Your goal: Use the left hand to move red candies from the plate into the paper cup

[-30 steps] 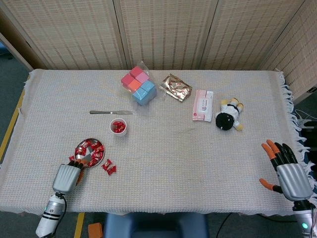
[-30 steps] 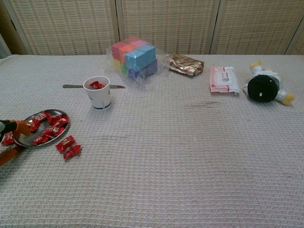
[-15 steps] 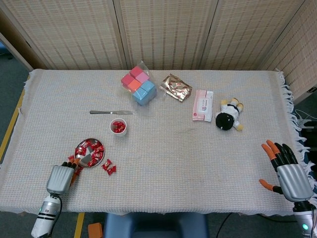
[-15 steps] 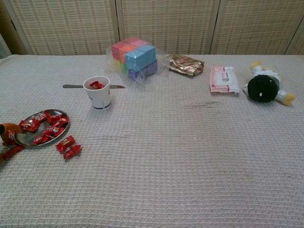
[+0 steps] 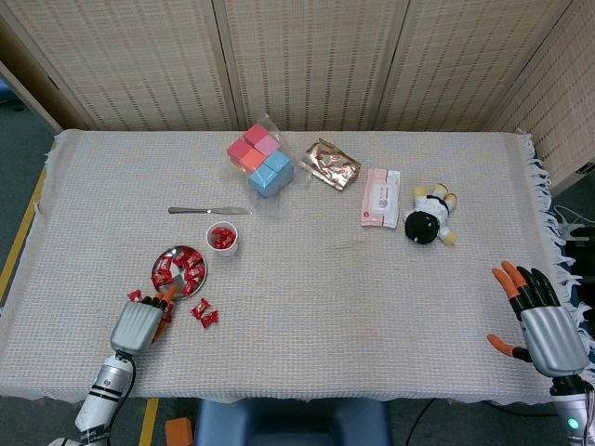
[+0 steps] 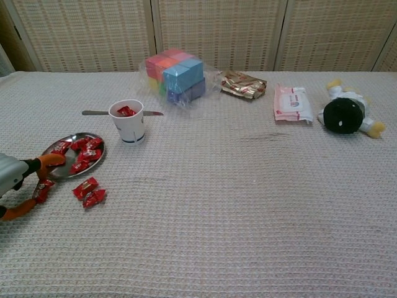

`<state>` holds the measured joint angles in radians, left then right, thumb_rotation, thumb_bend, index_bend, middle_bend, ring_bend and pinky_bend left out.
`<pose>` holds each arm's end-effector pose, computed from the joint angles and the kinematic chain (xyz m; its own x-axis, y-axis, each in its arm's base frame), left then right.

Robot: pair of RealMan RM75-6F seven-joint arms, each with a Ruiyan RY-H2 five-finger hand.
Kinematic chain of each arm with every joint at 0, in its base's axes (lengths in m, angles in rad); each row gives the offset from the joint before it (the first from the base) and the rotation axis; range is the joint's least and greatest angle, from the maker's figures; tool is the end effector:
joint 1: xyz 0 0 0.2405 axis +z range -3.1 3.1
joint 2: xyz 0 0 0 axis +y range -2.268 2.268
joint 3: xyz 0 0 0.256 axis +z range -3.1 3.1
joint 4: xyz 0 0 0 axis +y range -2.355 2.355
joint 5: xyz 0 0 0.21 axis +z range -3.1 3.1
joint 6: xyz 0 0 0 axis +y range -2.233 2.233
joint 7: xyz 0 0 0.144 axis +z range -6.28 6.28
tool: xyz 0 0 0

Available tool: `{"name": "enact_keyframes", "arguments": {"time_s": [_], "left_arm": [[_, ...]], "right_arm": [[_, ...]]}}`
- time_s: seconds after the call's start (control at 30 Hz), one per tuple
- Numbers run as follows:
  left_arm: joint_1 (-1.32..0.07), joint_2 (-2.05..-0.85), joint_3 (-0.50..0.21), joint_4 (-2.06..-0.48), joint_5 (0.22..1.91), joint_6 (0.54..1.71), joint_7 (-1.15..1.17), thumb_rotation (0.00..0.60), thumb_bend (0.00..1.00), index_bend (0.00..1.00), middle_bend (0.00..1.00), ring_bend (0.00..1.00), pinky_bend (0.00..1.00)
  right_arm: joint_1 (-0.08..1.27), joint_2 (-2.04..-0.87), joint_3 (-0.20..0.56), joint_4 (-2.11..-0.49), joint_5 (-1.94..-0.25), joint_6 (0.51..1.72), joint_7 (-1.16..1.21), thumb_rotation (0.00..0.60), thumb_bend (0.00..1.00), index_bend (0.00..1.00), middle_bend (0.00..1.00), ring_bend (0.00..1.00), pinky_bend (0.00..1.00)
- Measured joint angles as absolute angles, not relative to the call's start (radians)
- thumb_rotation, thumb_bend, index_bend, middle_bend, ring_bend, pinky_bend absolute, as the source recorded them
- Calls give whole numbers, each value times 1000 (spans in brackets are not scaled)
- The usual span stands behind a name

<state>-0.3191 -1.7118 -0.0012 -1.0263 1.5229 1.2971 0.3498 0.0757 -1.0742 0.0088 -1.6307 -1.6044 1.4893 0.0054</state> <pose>-0.2958 0.2438 -0.0216 0.7100 0.0491 0.7025 0.6857 -0.2756 -0.6737 -0.3020 -0.1687 0.1606 0.4237 -0.0409 0.9049 -0.9026 -0.1023 0.4181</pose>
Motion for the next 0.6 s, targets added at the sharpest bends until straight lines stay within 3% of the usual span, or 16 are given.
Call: {"name": "enact_keyframes", "arguments": {"time_s": [0.6], "left_arm": [[-308,-1720,13,-1012,1531,1305,340,600,397,326,394,483,1000]], "right_arm": [[78,-1075,7,-1634,-1608,1484,0,600,42,0,0,0,0]]}}
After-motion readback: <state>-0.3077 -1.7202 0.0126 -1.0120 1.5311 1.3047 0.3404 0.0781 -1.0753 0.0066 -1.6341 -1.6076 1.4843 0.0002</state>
